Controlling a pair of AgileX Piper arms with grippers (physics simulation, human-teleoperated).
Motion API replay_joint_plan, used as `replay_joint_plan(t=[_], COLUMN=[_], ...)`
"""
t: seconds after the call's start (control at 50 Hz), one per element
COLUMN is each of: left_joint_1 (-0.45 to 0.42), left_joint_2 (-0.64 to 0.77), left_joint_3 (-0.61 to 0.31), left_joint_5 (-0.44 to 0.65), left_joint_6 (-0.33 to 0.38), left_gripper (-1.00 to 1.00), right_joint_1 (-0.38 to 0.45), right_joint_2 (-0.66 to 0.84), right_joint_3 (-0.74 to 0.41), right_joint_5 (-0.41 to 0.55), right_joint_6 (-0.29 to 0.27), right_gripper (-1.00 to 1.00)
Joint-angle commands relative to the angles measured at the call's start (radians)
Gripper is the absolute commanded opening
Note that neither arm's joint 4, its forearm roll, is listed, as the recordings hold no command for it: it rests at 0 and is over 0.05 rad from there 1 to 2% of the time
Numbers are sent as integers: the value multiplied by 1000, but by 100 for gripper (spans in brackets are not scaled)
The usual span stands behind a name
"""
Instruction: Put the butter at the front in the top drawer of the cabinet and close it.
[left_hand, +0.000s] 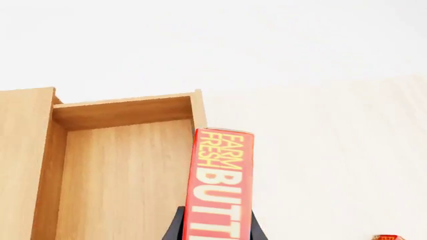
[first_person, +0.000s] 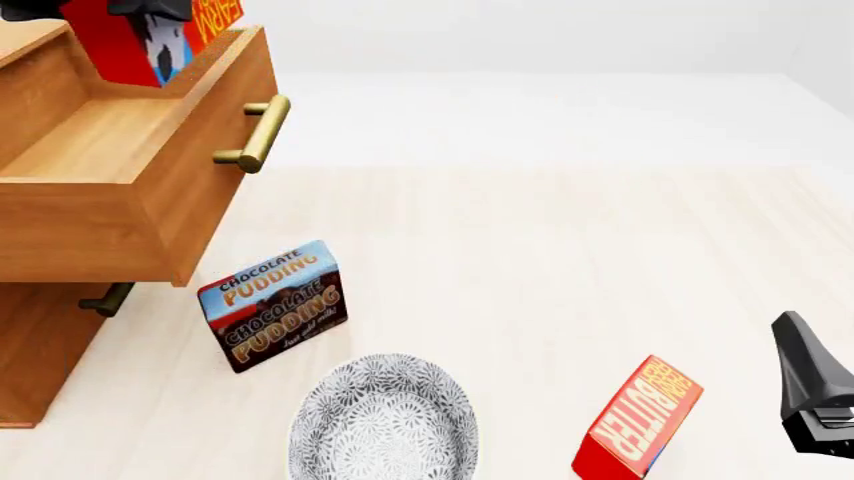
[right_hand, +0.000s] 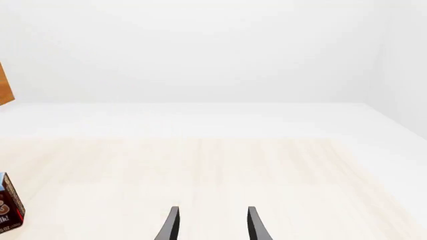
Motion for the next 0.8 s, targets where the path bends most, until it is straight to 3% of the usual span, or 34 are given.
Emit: replay_joint_plan(t=[0.02, 0.6, 0.8], left_joint_1=[62, 198, 235], left_joint_2=[-68, -215, -193], left_joint_3=[48, 217, 205], left_joint_5=[-7, -26, -16], left_joint_6=[5, -46, -35], left_gripper=[-100, -100, -100], right_joint_1=[0, -1, -2], right_joint_2=[-2, -4, -4], right_joint_3=[0, 0, 0], right_joint_5=[1, 4, 3], right_joint_6=[-1, 0, 0], right_gripper=[100, 100, 100])
